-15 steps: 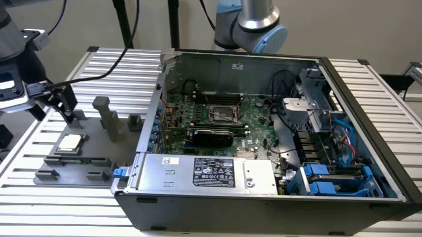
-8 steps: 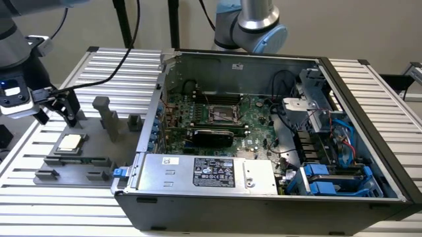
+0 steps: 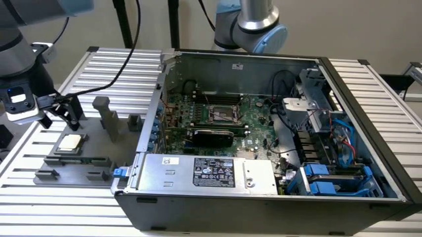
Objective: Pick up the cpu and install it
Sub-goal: 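Pick up the cpu and move it towards the insertion slot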
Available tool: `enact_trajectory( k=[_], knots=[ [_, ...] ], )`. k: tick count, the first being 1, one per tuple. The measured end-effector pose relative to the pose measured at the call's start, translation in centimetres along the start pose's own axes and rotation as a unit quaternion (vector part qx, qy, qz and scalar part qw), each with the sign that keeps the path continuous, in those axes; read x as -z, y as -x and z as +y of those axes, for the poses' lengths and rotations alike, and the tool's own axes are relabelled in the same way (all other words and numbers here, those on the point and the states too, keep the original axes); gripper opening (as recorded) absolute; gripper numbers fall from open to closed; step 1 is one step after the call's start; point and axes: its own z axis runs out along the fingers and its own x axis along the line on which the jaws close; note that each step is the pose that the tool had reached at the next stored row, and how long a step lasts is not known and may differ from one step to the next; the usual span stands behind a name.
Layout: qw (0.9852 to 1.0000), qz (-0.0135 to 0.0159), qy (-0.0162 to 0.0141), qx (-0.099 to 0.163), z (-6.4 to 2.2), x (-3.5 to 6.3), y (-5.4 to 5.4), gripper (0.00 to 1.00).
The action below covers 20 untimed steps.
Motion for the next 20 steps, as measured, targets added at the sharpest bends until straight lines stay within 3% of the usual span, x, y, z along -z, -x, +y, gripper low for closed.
enact_trajectory(
  k=[20],
  knots=[
    [1.0, -0.0001, -0.0002, -0.002, -0.25, -3.64, -0.1, 0.71]
  ],
)
